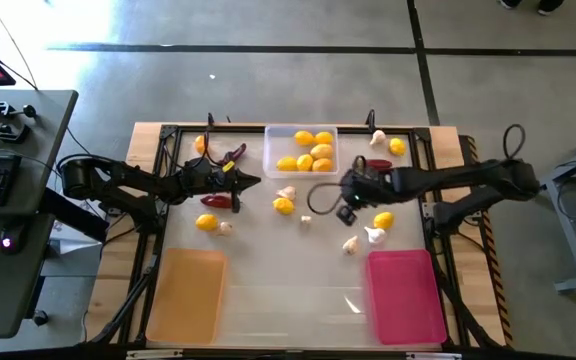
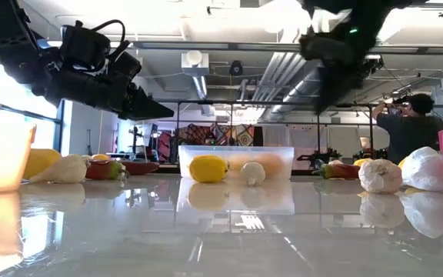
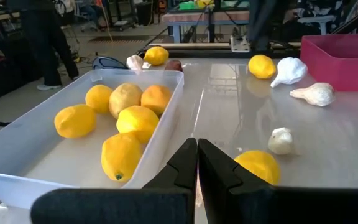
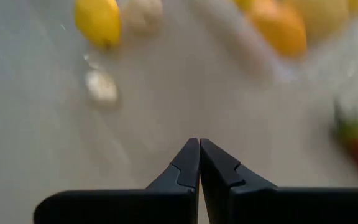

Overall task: Sort produce into baskets
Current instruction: Put the bottom right lemon into the transparent bin

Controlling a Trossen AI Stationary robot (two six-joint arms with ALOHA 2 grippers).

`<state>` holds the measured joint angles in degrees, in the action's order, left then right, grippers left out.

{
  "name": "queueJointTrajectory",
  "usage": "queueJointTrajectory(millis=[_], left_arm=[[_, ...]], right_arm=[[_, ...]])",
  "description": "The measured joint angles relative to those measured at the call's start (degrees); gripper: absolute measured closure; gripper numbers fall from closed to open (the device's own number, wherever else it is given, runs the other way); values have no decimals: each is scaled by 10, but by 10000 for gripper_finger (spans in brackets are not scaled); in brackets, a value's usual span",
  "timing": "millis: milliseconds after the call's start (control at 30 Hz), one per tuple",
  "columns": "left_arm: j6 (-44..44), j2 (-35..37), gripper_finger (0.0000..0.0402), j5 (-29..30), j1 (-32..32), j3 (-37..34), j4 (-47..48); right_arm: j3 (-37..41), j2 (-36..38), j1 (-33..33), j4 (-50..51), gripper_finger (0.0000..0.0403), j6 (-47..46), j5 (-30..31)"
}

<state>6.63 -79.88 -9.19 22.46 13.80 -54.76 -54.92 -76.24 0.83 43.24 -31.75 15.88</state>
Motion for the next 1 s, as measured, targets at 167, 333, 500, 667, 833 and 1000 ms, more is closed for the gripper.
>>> queueJointTrajectory(millis=[167,333,500,667,833,1000], left_arm=[[-4,0,401,8,0,0,0],[-4,0,401,8,0,0,0],[-6,0,401,8,-1,0,7],[-8,0,401,8,-1,0,22],[-11,0,401,8,-1,0,22],[-11,0,401,8,-1,0,23]], right_arm=[[-1,10,-42,132,396,-120,-28],[-1,-8,-57,217,333,-38,-54],[11,-26,-57,254,231,126,-54],[28,-44,-41,239,158,233,-74],[46,-67,-41,238,146,310,-82],[49,-95,-41,229,151,354,-77]])
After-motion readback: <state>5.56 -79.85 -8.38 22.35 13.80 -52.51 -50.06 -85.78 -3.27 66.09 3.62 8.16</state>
